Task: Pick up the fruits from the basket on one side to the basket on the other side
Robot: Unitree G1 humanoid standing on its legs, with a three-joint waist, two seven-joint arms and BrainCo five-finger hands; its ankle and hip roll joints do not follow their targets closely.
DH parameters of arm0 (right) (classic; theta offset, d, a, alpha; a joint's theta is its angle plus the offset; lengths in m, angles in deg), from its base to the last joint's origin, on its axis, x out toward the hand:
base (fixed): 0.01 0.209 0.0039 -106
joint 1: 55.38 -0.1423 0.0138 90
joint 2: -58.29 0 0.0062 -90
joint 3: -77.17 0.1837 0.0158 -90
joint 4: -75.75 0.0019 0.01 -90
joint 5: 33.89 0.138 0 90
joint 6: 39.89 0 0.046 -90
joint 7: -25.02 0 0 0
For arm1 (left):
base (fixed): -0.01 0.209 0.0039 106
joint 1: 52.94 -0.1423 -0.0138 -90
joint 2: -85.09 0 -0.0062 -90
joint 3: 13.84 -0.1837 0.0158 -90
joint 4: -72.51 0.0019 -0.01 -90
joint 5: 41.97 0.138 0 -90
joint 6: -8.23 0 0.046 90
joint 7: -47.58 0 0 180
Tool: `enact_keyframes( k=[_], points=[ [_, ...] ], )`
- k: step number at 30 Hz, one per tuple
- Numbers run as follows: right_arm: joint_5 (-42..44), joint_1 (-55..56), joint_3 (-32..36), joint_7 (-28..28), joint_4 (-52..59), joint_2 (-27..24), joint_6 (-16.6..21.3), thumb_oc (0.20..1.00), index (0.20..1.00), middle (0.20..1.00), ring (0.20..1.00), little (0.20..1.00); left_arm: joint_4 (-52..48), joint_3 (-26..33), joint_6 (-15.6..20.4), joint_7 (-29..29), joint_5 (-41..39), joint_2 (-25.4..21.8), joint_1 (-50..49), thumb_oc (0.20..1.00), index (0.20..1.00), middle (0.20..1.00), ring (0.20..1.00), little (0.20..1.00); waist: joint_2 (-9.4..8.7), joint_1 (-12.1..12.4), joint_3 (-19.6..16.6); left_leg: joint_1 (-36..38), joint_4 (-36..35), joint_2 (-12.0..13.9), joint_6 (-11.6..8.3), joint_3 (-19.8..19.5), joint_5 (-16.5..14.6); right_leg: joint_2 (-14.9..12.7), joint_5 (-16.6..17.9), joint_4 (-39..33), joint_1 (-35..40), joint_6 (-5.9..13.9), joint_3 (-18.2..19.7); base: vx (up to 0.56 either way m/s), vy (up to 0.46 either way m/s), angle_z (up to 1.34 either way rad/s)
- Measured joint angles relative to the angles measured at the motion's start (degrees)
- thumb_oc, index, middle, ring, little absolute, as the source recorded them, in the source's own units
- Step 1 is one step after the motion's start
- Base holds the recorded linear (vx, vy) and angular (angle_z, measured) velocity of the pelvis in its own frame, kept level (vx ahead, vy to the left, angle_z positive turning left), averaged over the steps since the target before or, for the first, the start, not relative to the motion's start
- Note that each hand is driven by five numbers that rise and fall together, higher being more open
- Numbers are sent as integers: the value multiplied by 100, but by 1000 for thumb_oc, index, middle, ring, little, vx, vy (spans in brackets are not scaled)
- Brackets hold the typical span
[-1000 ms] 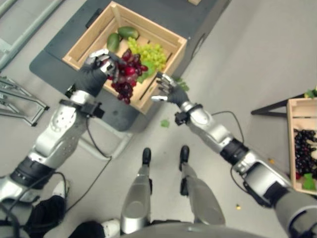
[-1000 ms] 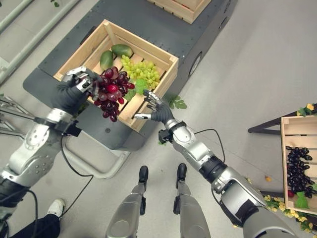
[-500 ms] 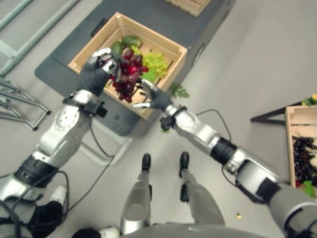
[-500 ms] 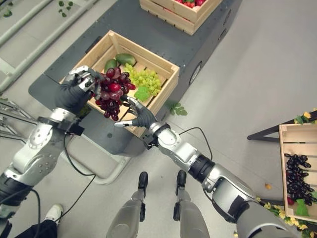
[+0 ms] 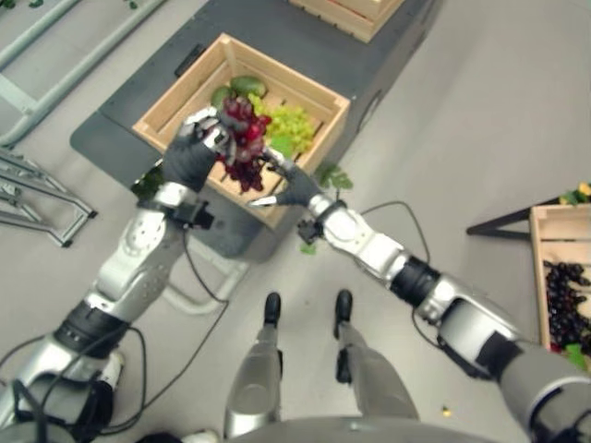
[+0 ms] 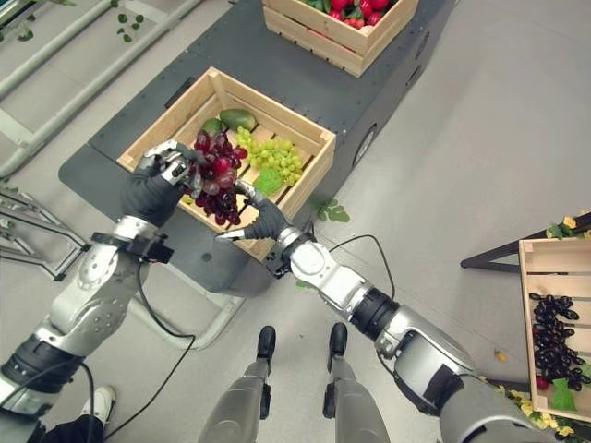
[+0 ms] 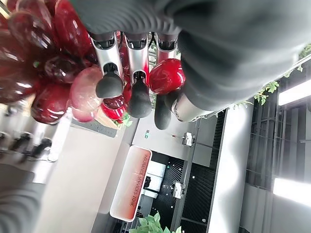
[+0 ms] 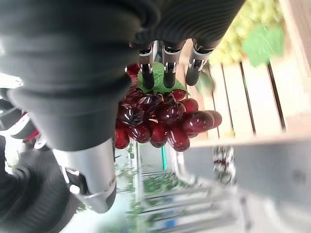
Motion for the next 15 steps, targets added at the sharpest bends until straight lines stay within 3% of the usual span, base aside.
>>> enact_keyframes(
  k=[7, 15],
  points=[
    [1631, 33, -189, 312, -558, 285, 41, 1000, 1000, 1000, 1000, 1000, 7, -84, -20, 21, -24, -92, 0, 200, 200, 200, 200, 200, 0, 42, 0, -10, 10, -1, -2, -16, 4, -2, 0, 3, 7, 0, -17, 0, 0, 0],
    [1845, -11, -190, 224, -685, 377, 43, 1000, 1000, 1000, 1000, 1000, 3, -277, -21, 47, -135, -124, 3, 200, 200, 200, 200, 200, 0, 42, -1, -9, 10, 1, -3, -16, 6, -1, 0, 2, 8, -1, -20, 0, 0, 0]
  ],
)
